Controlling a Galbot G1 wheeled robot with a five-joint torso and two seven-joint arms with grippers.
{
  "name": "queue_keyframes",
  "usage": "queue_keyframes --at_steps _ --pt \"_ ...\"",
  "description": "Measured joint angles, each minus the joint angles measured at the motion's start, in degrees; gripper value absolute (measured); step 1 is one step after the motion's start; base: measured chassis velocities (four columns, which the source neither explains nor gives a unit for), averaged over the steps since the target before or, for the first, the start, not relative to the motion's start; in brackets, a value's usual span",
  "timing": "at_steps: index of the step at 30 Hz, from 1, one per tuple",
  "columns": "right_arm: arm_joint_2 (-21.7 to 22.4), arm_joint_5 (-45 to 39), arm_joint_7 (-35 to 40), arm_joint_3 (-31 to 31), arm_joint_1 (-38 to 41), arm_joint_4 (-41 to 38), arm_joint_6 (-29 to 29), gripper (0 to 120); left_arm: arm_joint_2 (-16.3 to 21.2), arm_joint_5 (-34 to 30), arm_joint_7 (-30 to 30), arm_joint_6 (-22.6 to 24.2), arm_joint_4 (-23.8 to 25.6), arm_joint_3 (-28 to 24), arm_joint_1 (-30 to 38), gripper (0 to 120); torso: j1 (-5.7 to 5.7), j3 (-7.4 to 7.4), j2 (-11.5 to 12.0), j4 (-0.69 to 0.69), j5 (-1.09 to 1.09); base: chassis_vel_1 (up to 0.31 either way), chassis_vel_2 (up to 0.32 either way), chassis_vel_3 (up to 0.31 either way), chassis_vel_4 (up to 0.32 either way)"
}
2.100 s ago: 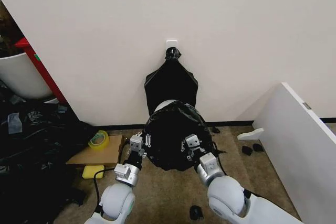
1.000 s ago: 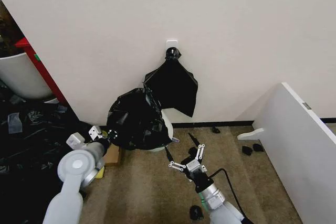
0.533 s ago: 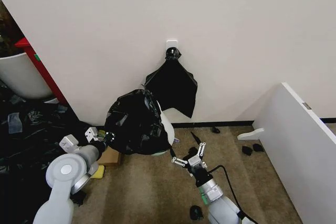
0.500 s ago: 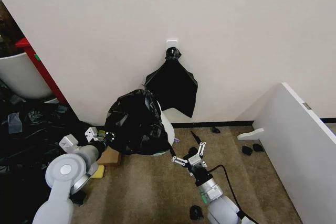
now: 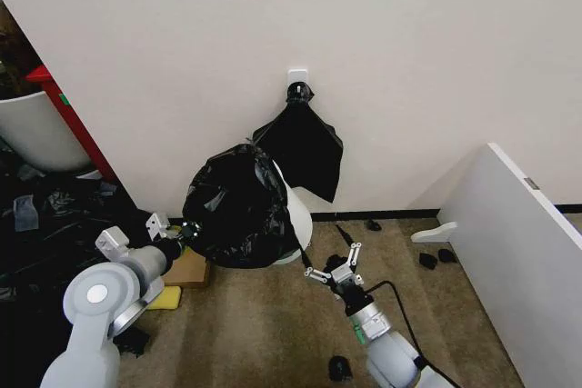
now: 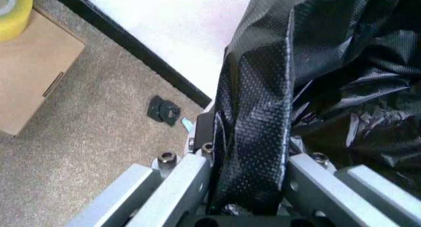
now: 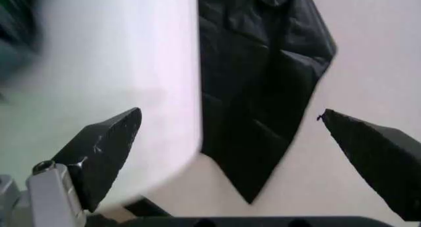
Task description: Place the garbage bag over the trash bin.
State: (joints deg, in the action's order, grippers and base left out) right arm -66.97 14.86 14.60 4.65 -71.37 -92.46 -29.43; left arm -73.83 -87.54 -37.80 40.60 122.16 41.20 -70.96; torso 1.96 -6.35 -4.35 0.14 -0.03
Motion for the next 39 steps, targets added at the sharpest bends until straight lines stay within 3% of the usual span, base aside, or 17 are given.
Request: queue_keyframes --at_steps 6,12,16,28,39 --pt "0.36 -0.45 0.95 1.17 -0.59 0.09 -0.18 100 0.17 -0.65 -0.06 0.19 -0.07 0.44 0.22 0 0.0 0.0 0.0 0.01 0.0 0.0 0.0 0.0 0.0" --pt "1.06 -20.61 -8.34 -1.37 -1.69 -5.92 -4.04 100 0.51 -0.79 0.06 0.19 -1.6 0.69 0.68 0 0.0 0.0 0.0 0.0 -0.01 0.0 0.0 0.0 0.0" --pt "0.97 -25.98 -12.52 -2.06 -1.52 -7.12 -4.94 100 0.44 -0.79 0.16 0.19 -1.64 0.44 0.71 0 0.0 0.0 0.0 0.0 -0.01 0.0 0.0 0.0 0.0" --pt "-1.68 -16.34 -13.24 -0.33 1.19 -1.76 -6.58 100 -0.81 -0.3 0.25 0.26 -0.62 -3.43 0.37 0 0.0 0.0 0.0 0.0 0.0 0.0 0.0 0.0 0.0" --pt "-1.95 -10.54 1.54 0.12 1.28 0.15 4.9 100 -0.85 -0.22 0.85 0.81 1.02 -3.11 0.12 0 0.0 0.0 0.0 0.0 0.0 0.0 0.0 0.0 0.0"
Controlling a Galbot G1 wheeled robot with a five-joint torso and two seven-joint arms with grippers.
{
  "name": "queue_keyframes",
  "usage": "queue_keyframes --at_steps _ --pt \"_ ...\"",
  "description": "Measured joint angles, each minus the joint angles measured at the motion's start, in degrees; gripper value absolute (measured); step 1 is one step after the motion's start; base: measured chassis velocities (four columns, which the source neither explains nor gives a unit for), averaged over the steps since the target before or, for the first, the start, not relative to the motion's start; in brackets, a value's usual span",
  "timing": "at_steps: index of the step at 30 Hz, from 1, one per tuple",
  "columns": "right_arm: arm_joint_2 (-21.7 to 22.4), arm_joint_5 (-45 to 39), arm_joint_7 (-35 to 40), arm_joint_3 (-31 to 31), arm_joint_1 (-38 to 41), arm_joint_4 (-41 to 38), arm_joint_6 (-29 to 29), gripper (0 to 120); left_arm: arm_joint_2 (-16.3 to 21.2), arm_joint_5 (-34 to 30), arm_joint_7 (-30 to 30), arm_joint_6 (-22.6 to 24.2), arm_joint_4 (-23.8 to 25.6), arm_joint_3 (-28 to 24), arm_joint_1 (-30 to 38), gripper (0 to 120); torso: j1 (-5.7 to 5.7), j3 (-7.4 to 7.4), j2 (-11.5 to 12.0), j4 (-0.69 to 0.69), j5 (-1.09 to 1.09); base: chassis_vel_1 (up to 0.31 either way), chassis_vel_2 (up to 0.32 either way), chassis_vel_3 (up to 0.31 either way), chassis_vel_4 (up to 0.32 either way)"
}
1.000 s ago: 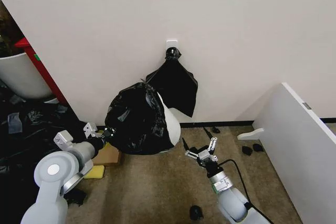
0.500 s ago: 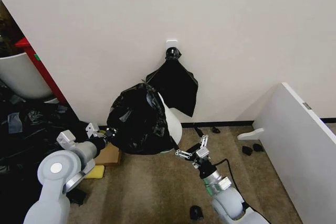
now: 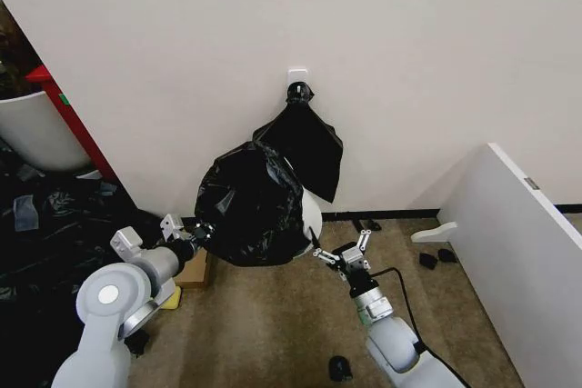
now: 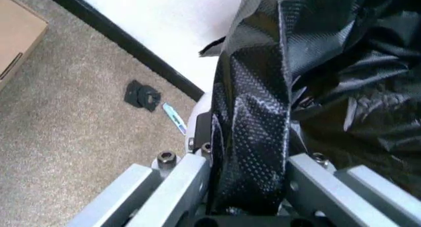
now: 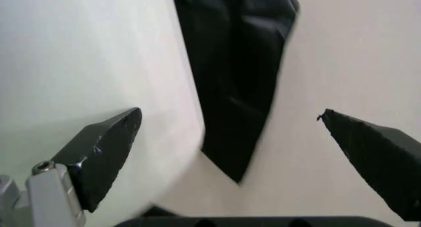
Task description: Place the garbage bag over the trash bin.
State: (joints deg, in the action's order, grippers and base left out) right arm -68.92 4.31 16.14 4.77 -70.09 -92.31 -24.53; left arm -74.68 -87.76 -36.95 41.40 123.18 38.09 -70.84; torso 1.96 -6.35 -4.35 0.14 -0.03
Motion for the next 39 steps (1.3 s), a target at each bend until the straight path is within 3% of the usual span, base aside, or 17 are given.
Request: queue_keyframes --at_steps 10,14,17,20,28,39 --pt "1.57 -2.39 3.7 1.18 -1.67 -2.04 3.98 100 0.31 0.11 0.53 0.05 0.98 0.62 -0.13 0 0.0 0.0 0.0 0.0 0.01 0.0 0.0 0.0 0.0" --pt "2.23 -10.28 -0.71 2.98 -2.99 -6.14 -2.23 100 1.38 4.59 3.52 -1.83 -0.02 -0.81 -0.16 0 0.0 0.0 0.0 0.0 -0.01 0.0 0.0 0.0 0.0" --pt "3.5 -18.25 -6.68 3.18 -4.83 -14.03 -7.5 100 2.72 10.92 7.0 -5.43 -0.61 -4.73 -0.8 0 0.0 0.0 0.0 0.0 -0.02 0.0 0.0 0.0 0.0" --pt "4.27 -18.98 -8.58 2.29 -5.71 -17.8 -8.32 100 3.4 13.85 8.43 -6.85 -0.68 -6.6 -1.3 0 0.0 0.0 0.0 0.02 -0.01 0.0 0.0 0.0 0.0" --pt "5.16 -3.53 -4.6 -0.43 -6.6 -21.12 -3.84 100 4.28 22.41 11.36 -10.16 0.04 -7.98 -2.33 0 0.0 0.0 0.0 0.0 0.0 0.0 0.0 0.0 0.0" --pt "5.35 1.18 -4.0 -2.65 -5.25 -20.97 0.83 100 3.64 26.78 12.03 -11.61 -0.36 -8.58 -2.89 0 0.0 0.0 0.0 0.0 -0.01 0.0 0.0 0.0 0.0"
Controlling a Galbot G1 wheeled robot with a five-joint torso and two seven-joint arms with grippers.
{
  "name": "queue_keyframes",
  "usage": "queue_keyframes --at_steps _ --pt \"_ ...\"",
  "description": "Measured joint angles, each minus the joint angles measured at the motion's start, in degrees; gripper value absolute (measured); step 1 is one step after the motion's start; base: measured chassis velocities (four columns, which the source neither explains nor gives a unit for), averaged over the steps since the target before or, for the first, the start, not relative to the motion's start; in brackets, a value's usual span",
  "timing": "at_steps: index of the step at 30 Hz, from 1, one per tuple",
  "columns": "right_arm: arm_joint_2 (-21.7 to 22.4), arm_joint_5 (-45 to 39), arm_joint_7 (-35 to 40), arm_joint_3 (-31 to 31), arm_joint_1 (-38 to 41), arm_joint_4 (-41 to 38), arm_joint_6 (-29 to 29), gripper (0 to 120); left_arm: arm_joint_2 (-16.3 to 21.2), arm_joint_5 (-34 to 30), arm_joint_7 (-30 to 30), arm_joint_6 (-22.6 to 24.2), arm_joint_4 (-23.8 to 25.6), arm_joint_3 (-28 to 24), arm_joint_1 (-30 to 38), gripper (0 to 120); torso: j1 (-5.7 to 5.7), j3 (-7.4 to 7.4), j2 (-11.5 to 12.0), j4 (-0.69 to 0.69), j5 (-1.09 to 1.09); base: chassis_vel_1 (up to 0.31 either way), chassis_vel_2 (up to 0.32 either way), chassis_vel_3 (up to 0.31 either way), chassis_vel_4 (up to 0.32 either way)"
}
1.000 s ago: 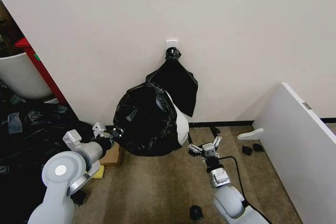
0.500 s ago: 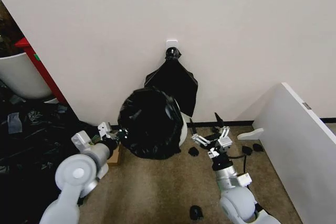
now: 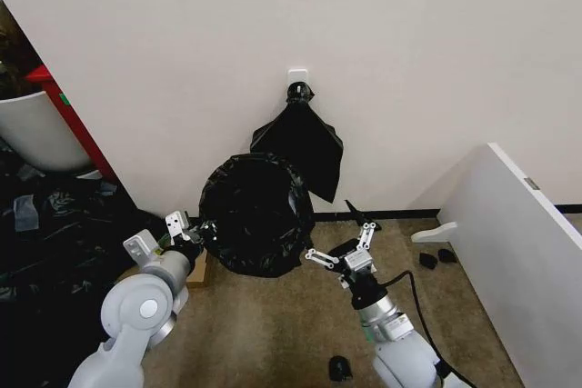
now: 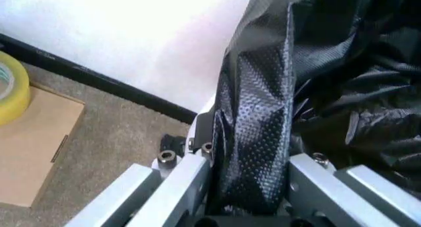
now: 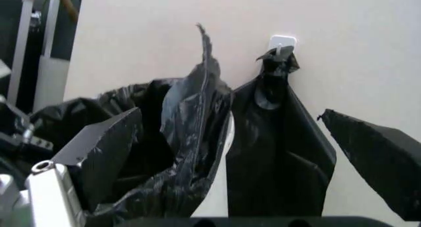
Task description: Place the garbage bag over the trash bin.
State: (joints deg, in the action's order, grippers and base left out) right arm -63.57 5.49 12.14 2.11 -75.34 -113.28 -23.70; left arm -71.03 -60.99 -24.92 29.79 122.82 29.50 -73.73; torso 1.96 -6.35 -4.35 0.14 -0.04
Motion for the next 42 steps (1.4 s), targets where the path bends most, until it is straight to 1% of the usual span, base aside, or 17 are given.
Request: queue_keyframes --at_steps 2,3,4,7,8,12,13,17,19,21,22,25,27,30,34,38,42 --pt "-0.19 1.09 0.22 0.15 0.41 0.54 1.09 100 -0.19 0.16 0.01 0.0 0.07 -0.12 -0.03 0 0.0 0.0 0.0 0.0 0.01 0.0 0.0 0.0 0.0" --pt "-0.28 1.38 0.54 0.33 0.6 0.81 1.65 95 -0.26 0.21 0.01 0.0 0.18 -0.15 -0.04 0 0.0 0.0 0.0 0.0 0.01 0.0 0.0 0.0 0.0" --pt "-0.28 1.38 0.54 0.33 0.6 0.81 1.65 95 -0.26 0.21 0.01 0.0 0.18 -0.15 -0.04 0 0.0 0.0 0.0 0.0 0.01 0.0 0.0 0.0 0.0" --pt "-0.42 1.1 0.82 1.01 0.83 1.61 2.19 83 -0.18 0.19 0.01 0.02 0.35 -0.16 -0.04 0 0.0 0.0 0.0 0.0 0.01 0.0 0.0 0.0 0.0" --pt "-0.42 1.1 0.82 1.01 0.83 1.61 2.19 83 -0.18 0.19 0.01 0.02 0.35 -0.16 -0.04 0 0.0 0.0 0.0 0.0 0.01 0.0 0.0 0.0 0.0" --pt "-0.66 -2.78 1.01 1.24 0.8 1.83 2.73 64 -0.01 -0.08 -0.02 0.1 0.36 -0.05 0.04 0 0.0 0.0 0.0 0.0 0.01 0.0 0.0 0.0 0.0" --pt "-0.66 -2.78 1.01 1.24 0.8 1.83 2.73 64 -0.01 -0.08 -0.02 0.1 0.36 -0.05 0.04 0 0.0 0.0 0.0 0.0 0.01 0.0 0.0 0.0 0.0" --pt "-0.65 -7.72 0.31 1.31 0.78 1.95 2.94 48 -0.2 -0.21 -0.06 0.16 0.49 -0.11 0.04 0 0.0 0.0 0.0 0.0 0.01 0.0 0.0 0.0 0.0" --pt "-0.63 -8.53 0.01 1.31 0.77 2.0 2.95 46 -0.24 -0.22 -0.07 0.16 0.53 -0.12 0.02 0 0.0 0.0 0.0 0.0 0.01 0.0 0.0 0.0 0.0" --pt "-0.46 -14.41 -3.63 1.31 0.92 2.78 1.96 32 -0.35 -0.36 -0.11 0.25 0.79 -0.14 -0.02 0 0.0 0.0 0.0 0.0 0.01 0.0 0.0 0.0 0.0" --pt "-0.46 -14.41 -3.63 1.31 0.92 2.78 1.96 32 -0.35 -0.36 -0.11 0.25 0.79 -0.14 -0.02 0 0.0 0.0 0.0 0.0 0.01 0.0 0.0 0.0 0.0" --pt "-0.31 -21.1 -8.15 1.55 1.68 3.61 0.89 18 -0.41 -0.47 -0.13 0.4 1.11 -0.14 -0.1 0 0.0 0.0 0.0 0.0 0.01 0.0 0.0 0.0 0.0" --pt "-0.28 -22.33 -8.86 1.6 1.84 3.69 0.83 15 -0.43 -0.49 -0.15 0.42 1.18 -0.14 -0.14 0 0.0 0.0 0.0 0.0 0.01 0.0 0.0 0.0 0.0" --pt "0.0 -28.29 -12.63 1.95 2.34 3.96 0.2 0 -0.48 -0.52 -0.2 0.46 1.25 -0.13 -0.2 0 0.0 0.0 0.0 0.0 0.01 0.0 0.0 0.0 0.0" --pt "0.29 -35.52 -16.69 2.12 2.59 3.83 -0.42 0 -0.46 -0.57 -0.32 0.47 1.25 0.08 -0.22 0 0.0 0.0 0.0 0.0 0.01 0.0 0.0 0.0 0.0" --pt "0.49 -38.69 -17.13 2.26 2.67 3.51 0.27 0 -0.42 -0.58 -0.41 0.48 1.25 0.23 -0.31 0 0.0 0.0 0.0 0.0 0.01 0.0 0.0 0.0 0.0" --pt "0.72 -38.74 -16.32 2.89 2.92 4.52 1.52 0 -0.47 -0.79 -0.48 0.69 1.81 0.26 -0.56 0 0.0 0.0 0.0 0.0 0.01 0.0 0.0 0.0 0.0"
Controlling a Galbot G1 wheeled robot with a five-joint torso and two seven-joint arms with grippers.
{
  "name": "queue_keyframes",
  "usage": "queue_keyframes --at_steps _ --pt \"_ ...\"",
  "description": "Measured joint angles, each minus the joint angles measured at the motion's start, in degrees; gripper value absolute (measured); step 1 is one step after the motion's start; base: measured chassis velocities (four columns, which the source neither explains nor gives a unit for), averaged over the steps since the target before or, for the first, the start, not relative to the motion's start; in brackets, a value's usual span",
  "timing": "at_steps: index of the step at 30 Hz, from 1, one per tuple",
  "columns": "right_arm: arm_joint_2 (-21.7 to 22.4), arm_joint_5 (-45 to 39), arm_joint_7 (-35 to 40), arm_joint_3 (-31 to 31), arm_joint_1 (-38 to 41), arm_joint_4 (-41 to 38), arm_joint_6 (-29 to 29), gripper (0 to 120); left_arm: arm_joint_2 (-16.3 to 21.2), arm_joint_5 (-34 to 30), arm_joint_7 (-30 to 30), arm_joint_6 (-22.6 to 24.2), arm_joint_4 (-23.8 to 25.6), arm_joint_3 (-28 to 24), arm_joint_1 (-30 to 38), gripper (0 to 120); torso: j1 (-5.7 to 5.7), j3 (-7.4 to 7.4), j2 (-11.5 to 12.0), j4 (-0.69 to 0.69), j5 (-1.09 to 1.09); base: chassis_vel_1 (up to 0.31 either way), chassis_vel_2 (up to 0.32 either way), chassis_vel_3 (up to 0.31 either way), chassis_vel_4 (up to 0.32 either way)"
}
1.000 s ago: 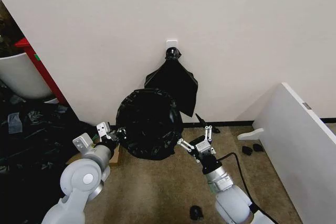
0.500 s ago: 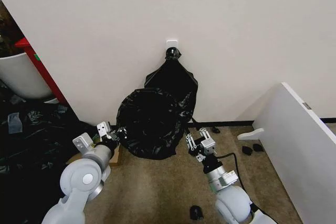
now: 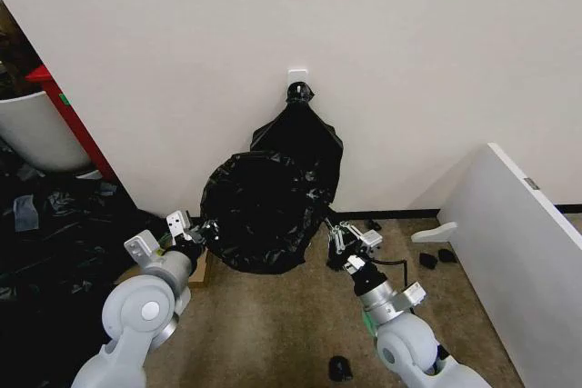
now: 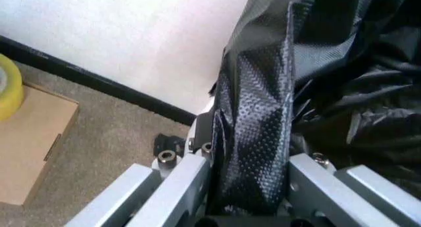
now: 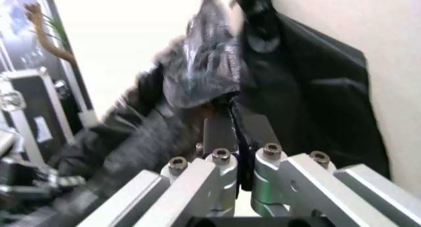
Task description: Place the garbage bag over the trash bin.
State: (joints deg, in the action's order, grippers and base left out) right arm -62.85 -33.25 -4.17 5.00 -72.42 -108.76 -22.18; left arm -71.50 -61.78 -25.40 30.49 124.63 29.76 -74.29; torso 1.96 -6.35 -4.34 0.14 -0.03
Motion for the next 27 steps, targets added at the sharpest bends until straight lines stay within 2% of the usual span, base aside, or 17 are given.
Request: queue_keyframes --at_steps 10,12,14,16,17,20,21,22,26,27 --pt "-0.08 2.91 4.74 0.46 0.34 3.45 2.21 0 0.12 -1.25 -0.39 1.55 2.73 0.25 -0.91 0 0.0 0.0 0.0 0.01 0.0 0.0 0.0 0.0 0.0" --pt "-0.08 3.38 4.74 0.4 0.24 3.6 1.98 0 0.18 -1.26 -0.39 1.55 2.78 0.34 -0.91 0 0.0 0.0 0.0 0.0 0.0 0.0 0.0 0.0 0.0" --pt "0.07 4.72 3.42 0.12 -0.01 4.33 -0.78 0 0.28 -1.26 -0.39 1.49 2.78 0.54 -0.88 0 0.0 0.0 0.0 0.0 -0.01 0.0 0.0 0.0 0.0" --pt "0.53 6.53 -1.8 0.35 -0.14 6.4 -5.06 2 0.3 -1.12 -0.11 0.4 2.28 0.66 -0.7 0 0.0 0.0 0.0 0.0 -0.01 0.0 0.0 0.0 0.0" --pt "0.53 6.53 -1.8 0.35 -0.14 6.4 -5.06 2 0.3 -1.12 -0.11 0.4 2.28 0.66 -0.7 0 0.0 0.0 0.0 0.0 -0.01 0.0 0.0 0.0 0.0" --pt "1.34 7.89 -10.61 2.05 0.09 11.07 -10.05 14 0.55 -0.78 0.84 -1.6 1.13 0.86 0.01 0 0.0 0.0 0.0 0.0 0.0 0.0 0.0 0.0 0.0" --pt "1.65 7.95 -13.06 2.72 0.2 12.38 -10.99 19 0.69 -0.75 1.12 -2.04 0.8 0.91 0.27 0 0.0 0.0 0.0 0.0 0.0 0.0 0.0 0.0 0.0" --pt "1.65 7.95 -13.06 2.72 0.2 12.38 -10.99 19 0.69 -0.75 1.12 -2.04 0.8 0.91 0.27 0 0.0 0.0 0.0 0.0 0.0 0.0 0.0 0.0 0.0" --pt "2.74 5.22 -27.24 8.14 0.76 17.78 -13.14 35 1.91 0.27 3.24 -4.49 -1.19 0.97 1.37 0 0.0 0.0 0.0 0.01 0.0 0.0 0.0 0.0 0.0" --pt "2.74 5.22 -27.24 8.14 0.76 17.78 -13.14 35 1.91 0.27 3.24 -4.49 -1.19 0.97 1.37 0 0.0 0.0 0.0 0.01 0.0 0.0 0.0 0.0 0.0"
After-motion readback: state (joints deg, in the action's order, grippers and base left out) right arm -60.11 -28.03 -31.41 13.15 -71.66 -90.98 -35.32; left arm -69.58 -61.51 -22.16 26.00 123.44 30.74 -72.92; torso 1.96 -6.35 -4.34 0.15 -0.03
